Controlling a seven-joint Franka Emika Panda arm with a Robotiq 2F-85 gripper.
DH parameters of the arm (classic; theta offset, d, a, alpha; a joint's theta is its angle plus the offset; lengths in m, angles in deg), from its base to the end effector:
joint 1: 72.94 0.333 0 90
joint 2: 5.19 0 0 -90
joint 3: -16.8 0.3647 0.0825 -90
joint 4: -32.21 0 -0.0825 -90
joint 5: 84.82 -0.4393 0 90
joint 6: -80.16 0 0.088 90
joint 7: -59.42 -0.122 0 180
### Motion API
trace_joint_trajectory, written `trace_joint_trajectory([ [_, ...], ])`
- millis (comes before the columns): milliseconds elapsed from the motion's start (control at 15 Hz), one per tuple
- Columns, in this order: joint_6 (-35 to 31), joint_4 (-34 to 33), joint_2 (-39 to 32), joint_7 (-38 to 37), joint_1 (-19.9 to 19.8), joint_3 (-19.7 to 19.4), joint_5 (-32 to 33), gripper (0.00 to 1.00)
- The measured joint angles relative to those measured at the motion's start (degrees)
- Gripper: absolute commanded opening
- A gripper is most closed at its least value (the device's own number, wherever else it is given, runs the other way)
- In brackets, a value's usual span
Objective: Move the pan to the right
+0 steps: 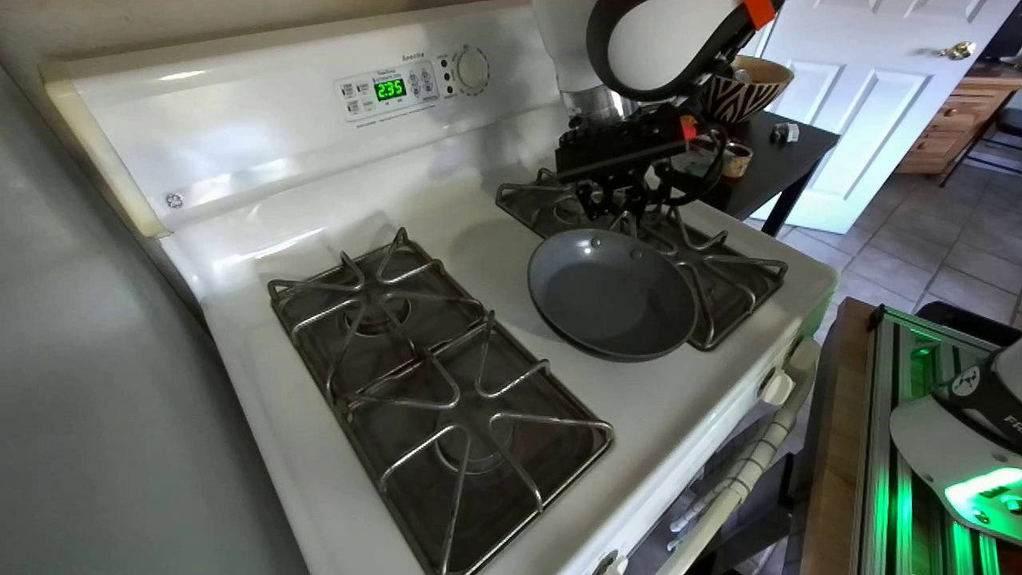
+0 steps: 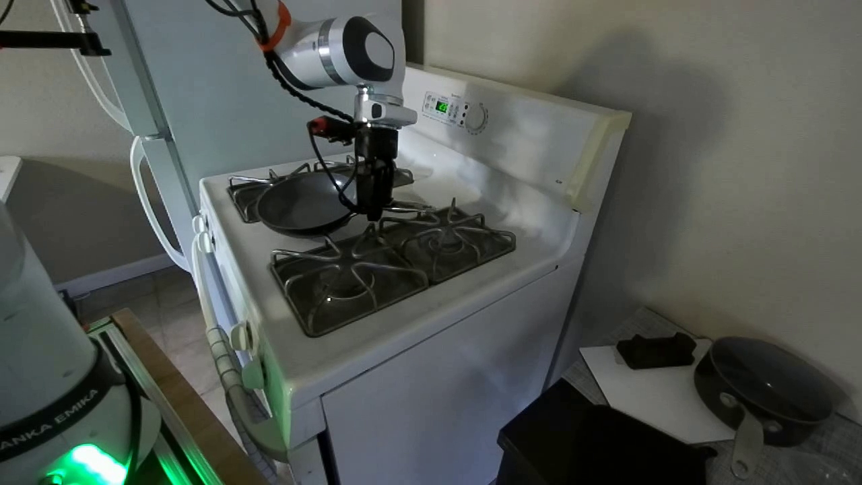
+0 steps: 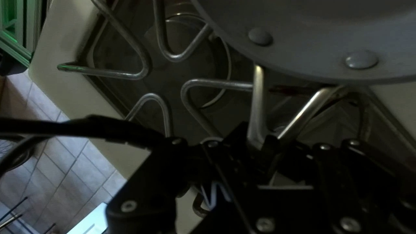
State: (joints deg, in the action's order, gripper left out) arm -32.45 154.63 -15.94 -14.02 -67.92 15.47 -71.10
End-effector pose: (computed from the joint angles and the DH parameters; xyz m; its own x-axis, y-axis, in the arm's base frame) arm 0.5670 0.0179 0.2921 0.4780 -0.8758 0.0674 -0.8188 -0.4165 0.3951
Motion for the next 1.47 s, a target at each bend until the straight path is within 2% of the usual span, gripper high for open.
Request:
trace_joint_trajectory([
  [1467,1.03,-2.87,-1.03,1.45,-1.49,-0.02,-2.14,0.0],
])
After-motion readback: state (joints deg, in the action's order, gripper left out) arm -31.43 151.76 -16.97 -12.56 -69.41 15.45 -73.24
